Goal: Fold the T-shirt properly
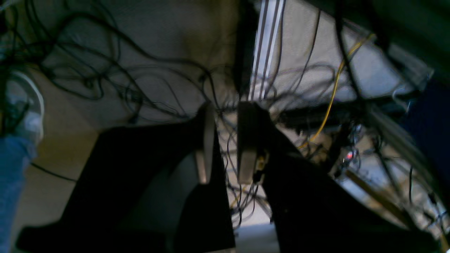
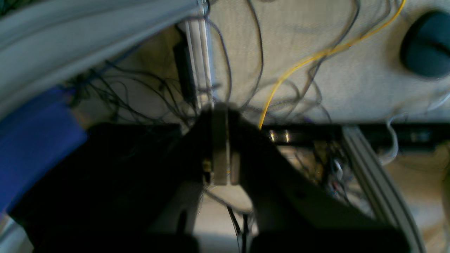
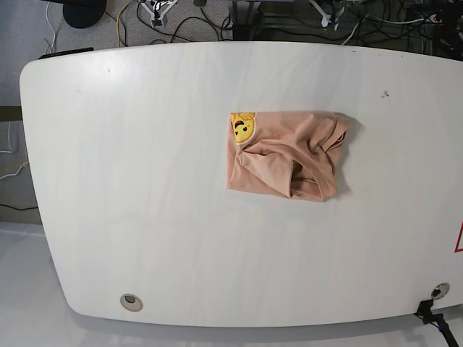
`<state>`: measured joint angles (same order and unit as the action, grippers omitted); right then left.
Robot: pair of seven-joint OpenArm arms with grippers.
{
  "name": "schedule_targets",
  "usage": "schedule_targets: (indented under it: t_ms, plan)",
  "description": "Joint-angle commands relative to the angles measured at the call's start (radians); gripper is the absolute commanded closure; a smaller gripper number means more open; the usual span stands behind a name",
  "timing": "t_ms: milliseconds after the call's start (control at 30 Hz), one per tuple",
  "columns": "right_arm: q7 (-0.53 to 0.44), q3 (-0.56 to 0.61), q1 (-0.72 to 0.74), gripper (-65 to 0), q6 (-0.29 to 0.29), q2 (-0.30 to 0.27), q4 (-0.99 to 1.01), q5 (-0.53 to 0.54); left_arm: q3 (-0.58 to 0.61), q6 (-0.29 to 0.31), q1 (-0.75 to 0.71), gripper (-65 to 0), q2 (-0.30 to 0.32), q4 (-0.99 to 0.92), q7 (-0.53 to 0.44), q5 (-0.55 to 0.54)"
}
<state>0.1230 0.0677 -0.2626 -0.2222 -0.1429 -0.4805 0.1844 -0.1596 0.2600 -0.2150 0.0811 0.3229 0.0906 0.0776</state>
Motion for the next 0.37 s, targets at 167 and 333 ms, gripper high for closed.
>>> schedule_targets:
  t_ms: [167, 333]
  plan:
    - [-0.004, 0.001, 0.064, 0.0, 0.004, 0.006, 0.141, -0.003, 0.002, -0.100, 0.067, -9.5, 0.004, -0.098, 0.001, 0.000]
    - [-0.004, 0.001, 0.076, 0.0, 0.004, 0.025, 0.142, -0.003, 0.002, -0.144, 0.076, -9.5, 0.003, -0.107, 0.001, 0.000]
